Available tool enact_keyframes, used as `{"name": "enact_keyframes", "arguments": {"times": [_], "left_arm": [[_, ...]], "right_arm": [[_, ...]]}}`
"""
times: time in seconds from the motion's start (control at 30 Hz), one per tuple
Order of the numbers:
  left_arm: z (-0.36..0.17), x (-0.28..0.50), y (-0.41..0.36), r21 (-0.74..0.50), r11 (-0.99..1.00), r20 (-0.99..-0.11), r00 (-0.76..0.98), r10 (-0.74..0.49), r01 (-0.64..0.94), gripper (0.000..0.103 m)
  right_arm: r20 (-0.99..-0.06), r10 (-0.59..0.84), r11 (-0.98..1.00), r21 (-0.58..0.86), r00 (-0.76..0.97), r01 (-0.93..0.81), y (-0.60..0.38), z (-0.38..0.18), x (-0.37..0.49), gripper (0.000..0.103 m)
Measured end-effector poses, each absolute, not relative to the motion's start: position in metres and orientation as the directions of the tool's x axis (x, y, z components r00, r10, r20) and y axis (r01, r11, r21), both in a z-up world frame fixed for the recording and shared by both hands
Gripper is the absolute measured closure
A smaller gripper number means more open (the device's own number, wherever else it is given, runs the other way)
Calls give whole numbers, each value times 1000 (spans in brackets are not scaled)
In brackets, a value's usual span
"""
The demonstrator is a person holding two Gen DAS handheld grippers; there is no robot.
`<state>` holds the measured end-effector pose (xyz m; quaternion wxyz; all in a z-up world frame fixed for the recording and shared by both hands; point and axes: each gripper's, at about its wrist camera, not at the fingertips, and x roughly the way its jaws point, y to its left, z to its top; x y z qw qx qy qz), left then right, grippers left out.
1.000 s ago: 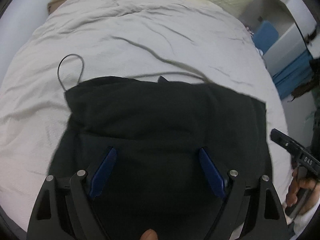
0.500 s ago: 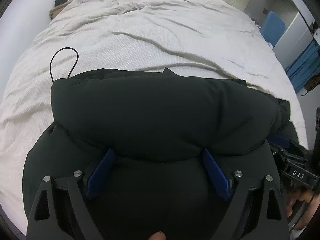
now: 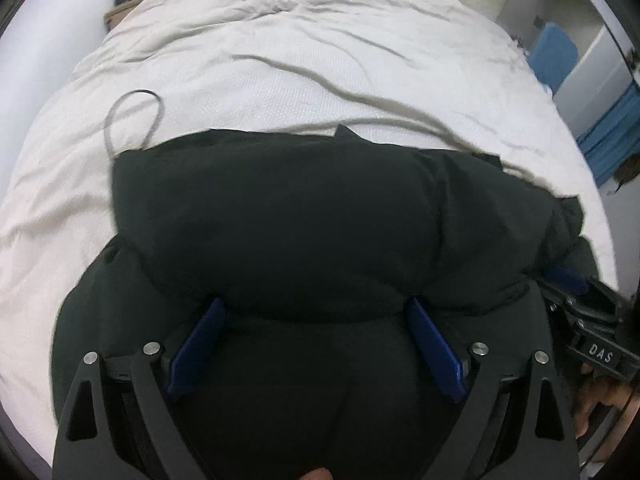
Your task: Fold large clothes
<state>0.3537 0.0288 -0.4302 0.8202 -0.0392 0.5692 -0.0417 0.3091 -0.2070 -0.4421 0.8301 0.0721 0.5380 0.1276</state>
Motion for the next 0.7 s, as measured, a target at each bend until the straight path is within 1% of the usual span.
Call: {"name": "enact_keyframes", "arguments": {"times": [0.1, 0.23, 0.33, 0.43, 0.6, 0.7], "left_arm": [[-415, 334, 40, -105, 994, -916, 388, -102, 12, 10], [-409, 310, 50, -36, 999, -902, 430, -44, 25, 10], [-418, 299, 52, -19, 999, -906, 423, -33, 38, 10], [-430, 291, 54, -35, 999, -908, 415, -49, 41, 9], [-447, 285, 51, -15, 999, -904, 426, -34, 50, 6], [-450, 288, 50, -12, 999, -902, 431, -30, 46, 5]], "right_arm": [[-854, 278, 960, 239, 440, -145, -215, -421, 285, 29], [-846, 227, 973, 182, 482, -140, -228, -412, 253, 29], [-850, 213, 977, 175, 482, -123, -238, -419, 235, 29], [-856, 227, 973, 184, 464, -138, -237, -436, 227, 28], [-850, 255, 967, 232, 462, -108, -236, -459, 230, 24], [-856, 226, 974, 193, 465, -120, -231, -464, 233, 22]]}}
